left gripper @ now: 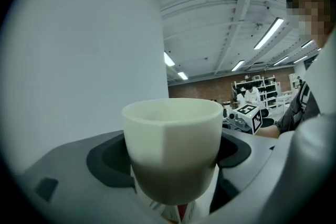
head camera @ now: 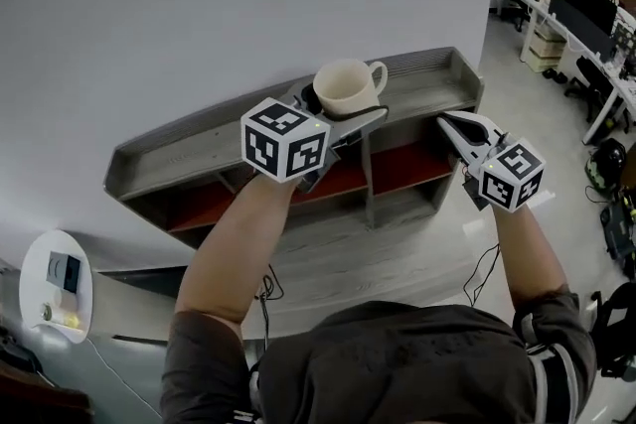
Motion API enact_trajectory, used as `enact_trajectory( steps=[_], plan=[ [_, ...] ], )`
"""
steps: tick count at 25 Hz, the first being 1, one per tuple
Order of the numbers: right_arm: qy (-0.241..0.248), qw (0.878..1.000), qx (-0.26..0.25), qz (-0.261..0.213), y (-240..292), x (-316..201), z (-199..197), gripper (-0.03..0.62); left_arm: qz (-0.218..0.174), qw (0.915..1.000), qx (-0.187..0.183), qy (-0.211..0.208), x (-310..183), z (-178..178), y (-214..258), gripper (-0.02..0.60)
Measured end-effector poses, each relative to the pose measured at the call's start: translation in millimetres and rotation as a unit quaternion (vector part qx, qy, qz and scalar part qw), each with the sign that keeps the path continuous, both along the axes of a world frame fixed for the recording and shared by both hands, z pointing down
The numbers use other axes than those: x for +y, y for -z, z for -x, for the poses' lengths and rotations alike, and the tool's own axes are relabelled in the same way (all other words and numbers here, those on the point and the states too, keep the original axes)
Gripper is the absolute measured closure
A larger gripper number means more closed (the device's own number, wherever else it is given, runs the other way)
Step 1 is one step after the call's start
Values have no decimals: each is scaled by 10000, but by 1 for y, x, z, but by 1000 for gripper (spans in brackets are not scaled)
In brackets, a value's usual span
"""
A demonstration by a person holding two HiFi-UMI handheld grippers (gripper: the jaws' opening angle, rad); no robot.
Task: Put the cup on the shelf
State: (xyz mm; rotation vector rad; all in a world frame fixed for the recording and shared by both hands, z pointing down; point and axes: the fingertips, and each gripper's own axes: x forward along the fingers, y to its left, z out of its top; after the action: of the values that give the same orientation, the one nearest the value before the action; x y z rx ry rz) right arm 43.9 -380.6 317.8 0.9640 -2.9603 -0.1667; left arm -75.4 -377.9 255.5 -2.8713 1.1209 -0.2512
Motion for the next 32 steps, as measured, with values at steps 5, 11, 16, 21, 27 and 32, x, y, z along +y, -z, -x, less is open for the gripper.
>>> enact_trajectory(
  steps=[5,11,16,21,27,32],
  plan=[
    [-566,9984,-46,-2,-1,-22,-60,603,169,9989,-118,-410,-41,-69,0,153],
    [-982,9950,-162,29,-6,-38,-111,602,376,9974,-410,-452,-88,-119,-22,153],
    [-1160,9930,-201,104,-17,-45,-130,602,587,9959,-555,-410,-116,-138,-41,153],
    [-1190,9925,-219,195,-25,-49,-142,602,1019,9913,-765,-316,-135,-153,-52,153],
    [-1041,9939,-273,236,-30,-53,-136,603,1307,9831,-1261,-233,-136,-159,-67,153],
    [-931,9950,-292,202,-26,-56,-128,602,1154,9866,-1144,-157,-132,-155,-61,152]
  ],
)
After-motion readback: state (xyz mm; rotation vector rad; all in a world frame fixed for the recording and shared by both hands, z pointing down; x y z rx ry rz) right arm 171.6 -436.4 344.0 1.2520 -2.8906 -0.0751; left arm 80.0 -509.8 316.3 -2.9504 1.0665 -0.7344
